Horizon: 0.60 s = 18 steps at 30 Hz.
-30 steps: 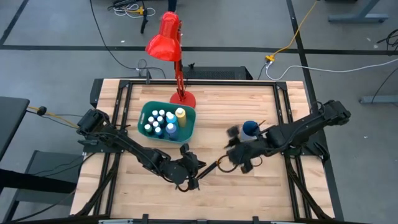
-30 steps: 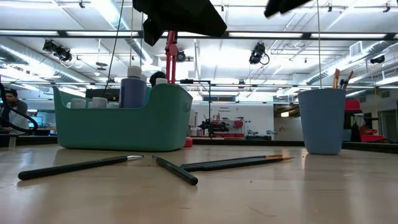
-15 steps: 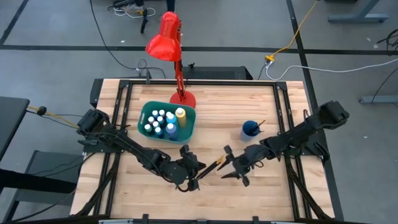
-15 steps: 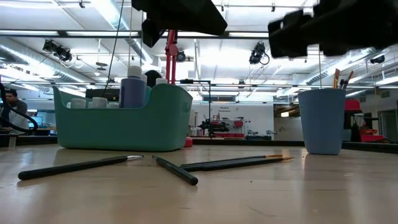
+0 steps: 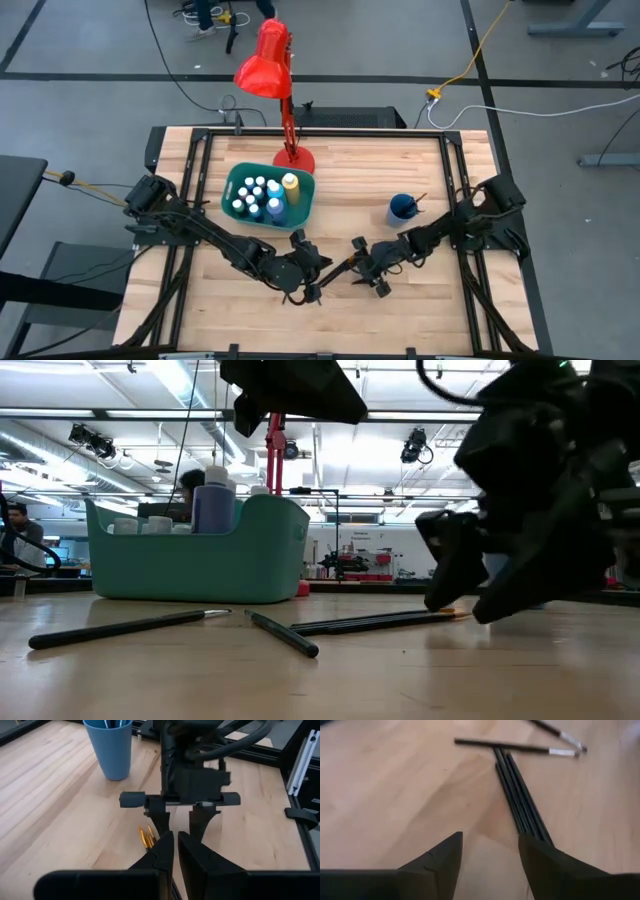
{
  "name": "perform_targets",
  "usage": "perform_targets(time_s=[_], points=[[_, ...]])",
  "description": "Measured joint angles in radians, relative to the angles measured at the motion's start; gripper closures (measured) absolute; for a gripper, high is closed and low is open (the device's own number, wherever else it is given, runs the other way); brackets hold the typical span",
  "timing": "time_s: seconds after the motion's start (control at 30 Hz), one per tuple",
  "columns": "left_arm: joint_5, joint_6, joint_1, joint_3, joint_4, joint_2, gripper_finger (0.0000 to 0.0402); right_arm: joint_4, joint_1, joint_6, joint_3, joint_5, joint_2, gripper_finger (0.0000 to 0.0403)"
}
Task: Pick & Place Paint Supplies
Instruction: Put the black gold paint brush into the blue cup
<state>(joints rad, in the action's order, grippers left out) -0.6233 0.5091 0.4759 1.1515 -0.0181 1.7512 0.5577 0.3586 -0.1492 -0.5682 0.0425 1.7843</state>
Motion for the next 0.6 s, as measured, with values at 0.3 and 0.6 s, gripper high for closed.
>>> perform_targets(time_s=[0.3, 0.6], points=[[-0.012, -0.019, 0.000, 0.000, 0.000, 0.000, 0.0370, -0.008, -0.054, 0.063, -0.002, -0.023, 0.017, 0.0202], [-0.012, -0.051, 0.000, 0.000, 0.000, 0.000, 0.0369, 0.077, -0.051, -0.126, -0.001, -0.003, 0.019, 0.0202]])
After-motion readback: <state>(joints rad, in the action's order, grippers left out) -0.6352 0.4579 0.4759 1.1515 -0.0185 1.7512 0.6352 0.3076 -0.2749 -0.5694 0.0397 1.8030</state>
